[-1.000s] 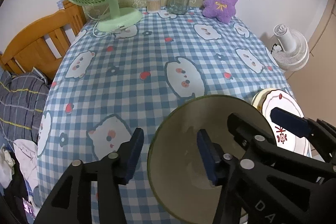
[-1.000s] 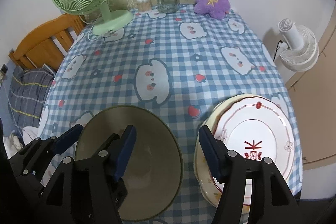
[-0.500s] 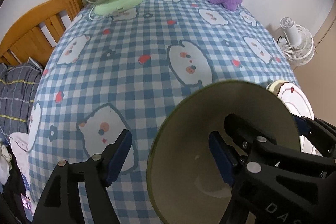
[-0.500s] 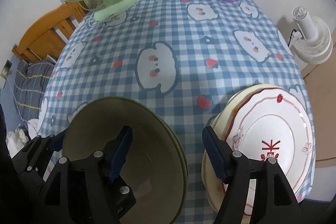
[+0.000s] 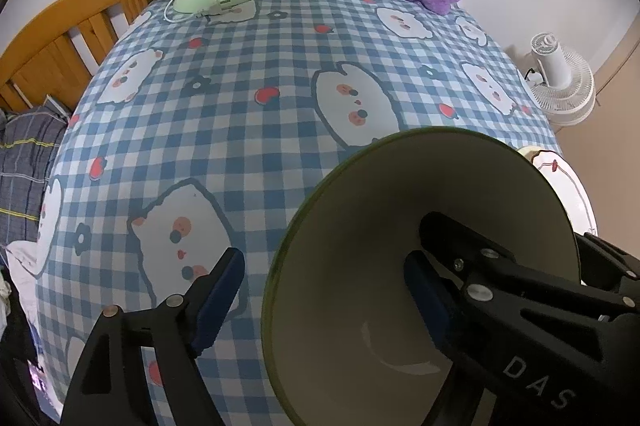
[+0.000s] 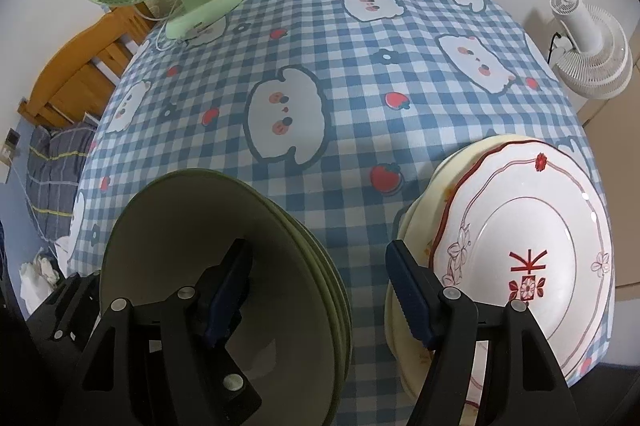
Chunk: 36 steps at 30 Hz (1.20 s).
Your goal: Organize plates and bowls
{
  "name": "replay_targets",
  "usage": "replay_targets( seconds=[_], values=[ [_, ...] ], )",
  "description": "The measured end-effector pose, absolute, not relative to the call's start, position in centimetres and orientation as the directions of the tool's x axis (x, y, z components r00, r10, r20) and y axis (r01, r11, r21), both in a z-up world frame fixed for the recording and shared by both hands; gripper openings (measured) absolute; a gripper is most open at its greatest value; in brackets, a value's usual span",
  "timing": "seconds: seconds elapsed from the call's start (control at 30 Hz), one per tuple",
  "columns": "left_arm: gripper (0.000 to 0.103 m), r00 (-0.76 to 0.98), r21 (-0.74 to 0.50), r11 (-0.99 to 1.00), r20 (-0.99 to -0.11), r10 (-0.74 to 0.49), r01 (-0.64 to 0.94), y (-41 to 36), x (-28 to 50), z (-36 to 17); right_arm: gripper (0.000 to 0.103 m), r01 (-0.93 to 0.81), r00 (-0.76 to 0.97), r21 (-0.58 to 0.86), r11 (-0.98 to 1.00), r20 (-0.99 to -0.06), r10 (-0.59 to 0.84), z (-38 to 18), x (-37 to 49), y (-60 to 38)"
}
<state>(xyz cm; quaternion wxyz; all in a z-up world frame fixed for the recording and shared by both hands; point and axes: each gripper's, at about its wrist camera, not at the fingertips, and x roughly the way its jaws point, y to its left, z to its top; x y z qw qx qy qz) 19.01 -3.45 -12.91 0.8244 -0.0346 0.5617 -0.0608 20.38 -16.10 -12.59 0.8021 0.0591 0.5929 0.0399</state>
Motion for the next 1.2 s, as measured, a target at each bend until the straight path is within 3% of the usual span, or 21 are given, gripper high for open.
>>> replay_targets(
  seconds=[0.33, 0.7, 1.2],
  values=[
    [0.087, 0.354, -0.131, 0.988, -0.923, -0.150, 0.077, -3.2, 18.6, -13.2, 0.072, 0.034, 0.283, 0.166, 0.986, -0.947, 0.150, -13.2, 19.9, -16.1],
    [0.063, 0.351, -0.211, 0.969, -0.904, -0.243, 0.128, -3.9, 18.6, -13.3, 0.066, 0.012, 0.262, 0.208, 0.978, -0.945, 0.198, -13.4, 19.9, -14.9],
    [0.062, 0.332, -0.224, 0.966, -0.908, -0.255, 0.129, -3.7, 18.3, -12.8, 0.063, 0.016, 0.251, 0.182, 0.983, -0.953, 0.172, -13.2, 19.9, -14.6]
  ],
)
